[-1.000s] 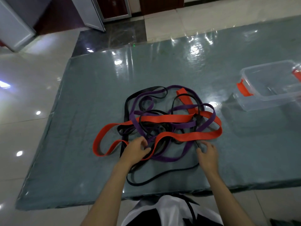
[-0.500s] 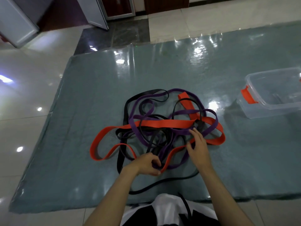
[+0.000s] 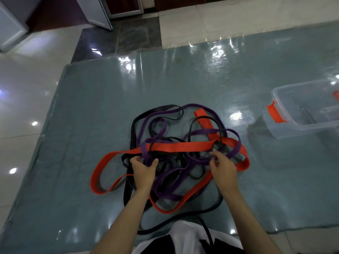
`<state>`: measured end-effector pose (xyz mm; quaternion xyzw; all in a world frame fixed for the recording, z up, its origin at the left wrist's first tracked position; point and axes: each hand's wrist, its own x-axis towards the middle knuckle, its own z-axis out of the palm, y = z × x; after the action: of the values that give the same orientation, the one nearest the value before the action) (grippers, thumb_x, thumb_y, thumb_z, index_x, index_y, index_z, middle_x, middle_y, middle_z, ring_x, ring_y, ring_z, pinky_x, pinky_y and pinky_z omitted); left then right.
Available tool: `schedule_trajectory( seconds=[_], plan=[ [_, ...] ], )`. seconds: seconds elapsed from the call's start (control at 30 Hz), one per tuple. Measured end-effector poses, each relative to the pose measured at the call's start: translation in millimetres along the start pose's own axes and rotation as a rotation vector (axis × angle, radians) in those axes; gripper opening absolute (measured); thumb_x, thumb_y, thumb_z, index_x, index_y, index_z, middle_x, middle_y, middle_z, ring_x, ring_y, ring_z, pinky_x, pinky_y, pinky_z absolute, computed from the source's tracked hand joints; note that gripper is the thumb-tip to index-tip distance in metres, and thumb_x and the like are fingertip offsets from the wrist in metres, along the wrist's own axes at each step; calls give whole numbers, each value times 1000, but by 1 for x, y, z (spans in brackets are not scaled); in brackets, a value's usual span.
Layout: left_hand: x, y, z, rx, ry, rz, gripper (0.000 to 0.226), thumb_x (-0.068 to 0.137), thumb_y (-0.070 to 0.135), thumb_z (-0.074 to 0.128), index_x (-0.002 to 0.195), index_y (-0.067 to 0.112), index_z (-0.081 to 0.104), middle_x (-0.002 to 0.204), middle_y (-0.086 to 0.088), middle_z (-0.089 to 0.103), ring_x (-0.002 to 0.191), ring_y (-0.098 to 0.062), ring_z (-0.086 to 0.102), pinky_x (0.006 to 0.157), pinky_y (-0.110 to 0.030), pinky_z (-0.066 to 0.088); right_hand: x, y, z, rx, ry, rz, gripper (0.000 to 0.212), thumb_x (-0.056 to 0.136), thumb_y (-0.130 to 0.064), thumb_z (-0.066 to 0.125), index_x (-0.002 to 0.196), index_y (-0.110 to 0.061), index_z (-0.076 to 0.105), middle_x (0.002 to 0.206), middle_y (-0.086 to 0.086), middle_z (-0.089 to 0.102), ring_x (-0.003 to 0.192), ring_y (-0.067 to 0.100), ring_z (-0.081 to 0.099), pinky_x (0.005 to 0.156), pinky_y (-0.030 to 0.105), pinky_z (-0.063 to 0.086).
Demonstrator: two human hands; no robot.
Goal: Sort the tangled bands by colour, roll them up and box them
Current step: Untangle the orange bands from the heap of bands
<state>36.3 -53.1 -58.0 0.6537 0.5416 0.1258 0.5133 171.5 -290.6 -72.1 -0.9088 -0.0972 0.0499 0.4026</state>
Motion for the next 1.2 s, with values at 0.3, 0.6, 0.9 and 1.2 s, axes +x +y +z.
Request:
schedule_trajectory(
  seconds=[0.3,0.6,0.9,1.2],
  plan=[
    [19,4,5,52,-6,37,18,92,11,74,101,17,60,110,-11,68,100,-29,68,94,-52,57,28,33,-16,-6,264,238,53,86,-8,76,134,-4,57,131,20,60,122,39,57,108,52,44],
    [33,36,-4,-292,-338,123,40,90,3,73,121,26,64,106,5,80,97,-11,76,84,-23,60,62,27,-32,316,187,425,59,95,-40,73,146,-18,54,115,1,73,111,21,70,105,44,52],
    [35,68,-11,-144,-387,188,26,103,44,66,108,24,81,98,-3,81,94,-13,77,92,-35,60,102,14,-25,531,-209,369,12,96,-27,74,89,-24,82,83,-8,80,77,11,72,84,34,58],
    [33,81,-22,-283,-352,248,66,97,56,66,78,-8,70,93,-4,80,94,-15,77,97,-29,56,96,-13,-26,608,-322,421,51,96,-61,62,88,-15,82,83,4,78,72,12,70,67,21,52]
  ],
)
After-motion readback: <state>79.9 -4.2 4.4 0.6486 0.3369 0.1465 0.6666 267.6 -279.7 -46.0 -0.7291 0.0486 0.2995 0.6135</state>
